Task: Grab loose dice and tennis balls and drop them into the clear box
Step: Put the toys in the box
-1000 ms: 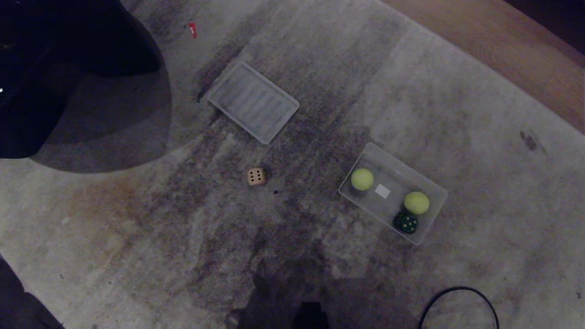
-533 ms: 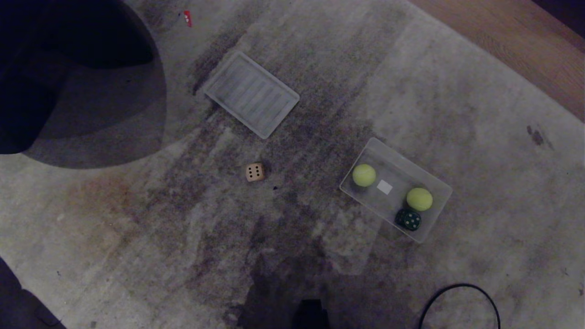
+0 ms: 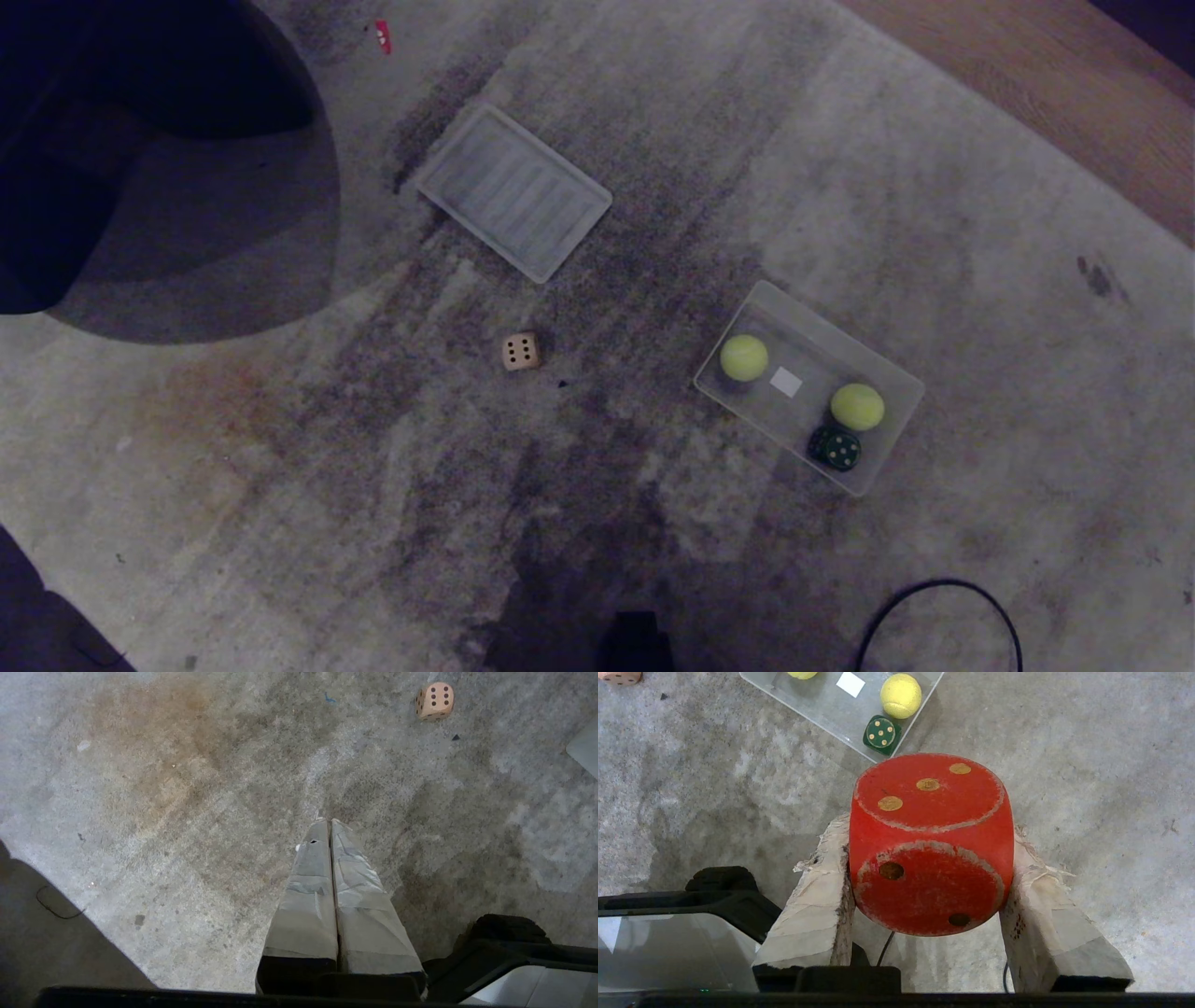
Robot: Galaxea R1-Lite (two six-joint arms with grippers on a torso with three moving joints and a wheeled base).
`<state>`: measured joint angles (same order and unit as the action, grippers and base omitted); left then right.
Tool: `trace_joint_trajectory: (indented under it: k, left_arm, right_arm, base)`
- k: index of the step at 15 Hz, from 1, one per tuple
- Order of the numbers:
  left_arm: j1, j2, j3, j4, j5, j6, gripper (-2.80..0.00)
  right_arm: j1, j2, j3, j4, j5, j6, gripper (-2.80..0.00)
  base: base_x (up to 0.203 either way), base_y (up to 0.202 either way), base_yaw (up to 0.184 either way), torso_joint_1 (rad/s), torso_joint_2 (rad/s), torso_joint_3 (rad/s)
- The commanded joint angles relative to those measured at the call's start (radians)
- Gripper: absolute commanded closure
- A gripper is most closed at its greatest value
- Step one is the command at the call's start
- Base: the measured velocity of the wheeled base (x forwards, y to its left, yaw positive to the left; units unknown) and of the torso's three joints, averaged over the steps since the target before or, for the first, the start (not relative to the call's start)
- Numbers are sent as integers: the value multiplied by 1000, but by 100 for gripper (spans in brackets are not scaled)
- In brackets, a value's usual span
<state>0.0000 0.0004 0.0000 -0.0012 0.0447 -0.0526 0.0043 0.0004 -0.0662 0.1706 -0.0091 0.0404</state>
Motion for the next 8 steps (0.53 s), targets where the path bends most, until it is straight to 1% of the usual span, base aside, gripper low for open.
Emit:
trace_joint_trajectory:
  k: [1, 3, 4, 6, 8]
  left_arm:
    - [0, 1, 2, 0, 1, -3, 0]
    - [0, 1, 2, 0, 1, -3, 0]
    - [0, 1, 2, 0, 1, -3, 0]
    - [0, 1, 2, 0, 1, -3, 0]
    - [0, 1, 2, 0, 1, -3, 0]
  right_arm:
    - [1, 0, 0, 1, 1, 4, 0]
    - [4, 12, -45, 7, 1, 6, 0]
    - [4, 53, -76, 15, 3, 17, 0]
    - [6, 214, -141, 20, 20, 73, 0]
    - [7, 426, -214, 9, 45, 135, 0]
  base:
    - [0, 0, 0, 0, 0, 0]
    - [0, 0, 0, 0, 0, 0]
    - [0, 0, 0, 0, 0, 0]
    - [0, 0, 0, 0, 0, 0]
    - [0, 0, 0, 0, 0, 0]
